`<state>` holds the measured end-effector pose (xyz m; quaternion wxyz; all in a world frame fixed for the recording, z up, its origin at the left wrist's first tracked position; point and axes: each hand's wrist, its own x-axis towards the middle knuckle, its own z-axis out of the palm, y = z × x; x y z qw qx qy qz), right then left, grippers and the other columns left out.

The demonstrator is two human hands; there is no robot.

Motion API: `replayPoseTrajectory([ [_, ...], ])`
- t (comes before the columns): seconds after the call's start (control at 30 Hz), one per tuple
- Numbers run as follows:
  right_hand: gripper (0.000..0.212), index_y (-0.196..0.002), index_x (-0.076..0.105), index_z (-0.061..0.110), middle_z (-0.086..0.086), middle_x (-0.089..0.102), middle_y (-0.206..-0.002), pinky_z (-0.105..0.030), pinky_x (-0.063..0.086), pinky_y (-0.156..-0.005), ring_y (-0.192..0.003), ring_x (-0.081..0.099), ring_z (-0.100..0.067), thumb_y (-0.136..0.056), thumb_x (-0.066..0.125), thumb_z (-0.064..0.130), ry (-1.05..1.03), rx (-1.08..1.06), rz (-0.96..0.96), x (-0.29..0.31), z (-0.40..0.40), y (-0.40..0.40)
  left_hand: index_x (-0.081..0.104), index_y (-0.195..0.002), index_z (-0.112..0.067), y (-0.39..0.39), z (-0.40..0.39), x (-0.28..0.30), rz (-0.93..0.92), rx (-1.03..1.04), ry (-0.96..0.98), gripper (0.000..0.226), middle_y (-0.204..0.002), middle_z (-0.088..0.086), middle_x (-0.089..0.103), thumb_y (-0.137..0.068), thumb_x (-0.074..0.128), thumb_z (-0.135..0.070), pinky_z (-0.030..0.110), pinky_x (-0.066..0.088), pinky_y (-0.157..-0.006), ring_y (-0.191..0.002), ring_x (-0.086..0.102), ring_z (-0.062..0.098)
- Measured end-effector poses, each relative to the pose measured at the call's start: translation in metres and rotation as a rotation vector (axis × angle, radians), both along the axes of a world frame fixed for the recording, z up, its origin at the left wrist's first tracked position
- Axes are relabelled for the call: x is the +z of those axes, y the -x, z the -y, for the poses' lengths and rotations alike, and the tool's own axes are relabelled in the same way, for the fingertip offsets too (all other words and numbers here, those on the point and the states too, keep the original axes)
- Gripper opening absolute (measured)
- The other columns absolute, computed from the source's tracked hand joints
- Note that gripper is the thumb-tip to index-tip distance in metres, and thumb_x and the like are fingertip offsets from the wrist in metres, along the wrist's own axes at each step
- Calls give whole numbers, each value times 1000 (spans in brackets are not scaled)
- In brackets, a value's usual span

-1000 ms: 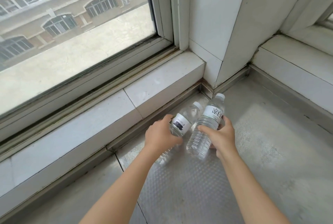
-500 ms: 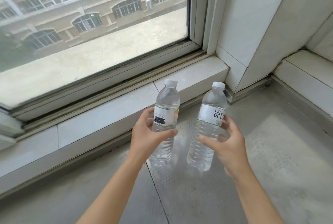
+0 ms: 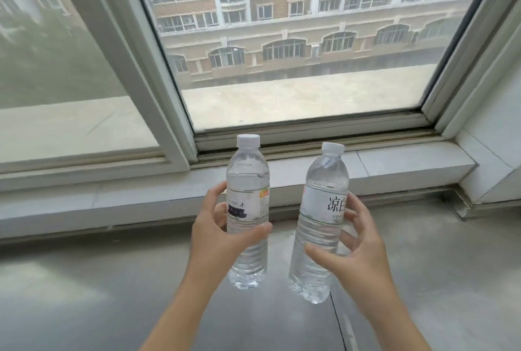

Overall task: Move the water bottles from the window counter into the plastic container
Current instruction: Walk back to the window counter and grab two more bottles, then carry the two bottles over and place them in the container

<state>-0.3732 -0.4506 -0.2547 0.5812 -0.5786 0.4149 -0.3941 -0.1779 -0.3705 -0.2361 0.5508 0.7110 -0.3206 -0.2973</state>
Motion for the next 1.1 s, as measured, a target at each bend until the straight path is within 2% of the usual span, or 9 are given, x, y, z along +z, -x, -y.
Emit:
replayPoseTrajectory([
  [0.07, 97, -121, 47, 57, 18, 59, -114, -50, 51, -93, -106, 64, -10, -48, 90, 10, 19, 76, 11, 9, -24, -30, 51, -127, -40, -24, -37, 7, 5, 49, 29, 88, -95, -6, 77, -58, 94, -6, 28, 54, -79, -87, 74, 10],
  [0.13, 96, -118, 48, 59, 16, 58, -116, -48, 53, -90, -107, 64, -11, -45, 90, 14, 46, 163, 16, 16, -53, -62, 53, -124, -43, -48, -78, 13, 24, 114, 53, 88, -94, -7, 77, -56, 96, -8, 29, 56, -80, -87, 74, 9],
  [0.3, 98, -118, 47, 57, 7, 58, -119, -24, 56, -67, -102, 64, -6, -54, 88, -6, 127, 389, 40, 34, -136, -142, 56, -116, -51, -102, -194, 26, 79, 285, 99, 85, -101, -13, 74, -50, 99, -19, 14, 53, -76, -95, 69, 0],
  [0.43, 99, -115, 48, 59, 5, 58, -119, -25, 56, -69, -102, 64, -9, -52, 88, -6, 174, 554, 70, 46, -211, -202, 53, -117, -44, -136, -292, 37, 102, 420, 138, 82, -110, -13, 67, -56, 95, -9, 2, 47, -69, -91, 63, -14],
  [0.57, 98, -115, 50, 57, 7, 59, -117, -27, 57, -70, -103, 64, -13, -51, 89, -6, 216, 718, 113, 54, -291, -259, 53, -125, -40, -161, -395, 40, 114, 582, 155, 84, -117, -14, 64, -57, 96, -14, 0, 46, -68, -94, 60, -19],
  [0.7, 98, -121, 48, 52, 4, 59, -119, -30, 58, -63, -99, 65, -9, -53, 87, -7, 215, 936, 133, 61, -371, -308, 55, -125, -42, -171, -493, 44, 155, 779, 165, 89, -117, -11, 68, -48, 97, -32, 10, 52, -72, -96, 66, -6],
  [0.83, 99, -125, 48, 49, 4, 58, -121, -46, 60, -71, -105, 65, -18, -52, 89, -5, 211, 1160, 142, 67, -448, -353, 55, -125, -46, -168, -579, 47, 171, 1008, 186, 90, -117, -9, 69, -43, 92, -42, 29, 55, -88, -104, 66, 3],
  [1.0, 98, -122, 50, 50, 13, 63, -111, -38, 59, -67, -97, 68, -13, -54, 86, -10, 223, 1443, 172, 70, -543, -396, 57, -121, -47, -151, -669, 45, 158, 1292, 194, 83, -116, -12, 70, -48, 93, -30, 44, 55, -94, -105, 68, 4],
  [1.1, 95, -126, 49, 44, 11, 64, -112, -33, 59, -66, -97, 69, -16, -48, 88, 6, 221, 1611, 191, 71, -600, -418, 58, -121, -45, -144, -716, 41, 165, 1468, 191, 84, -118, -14, 69, -47, 94, -30, 43, 54, -97, -108, 66, 3],
])
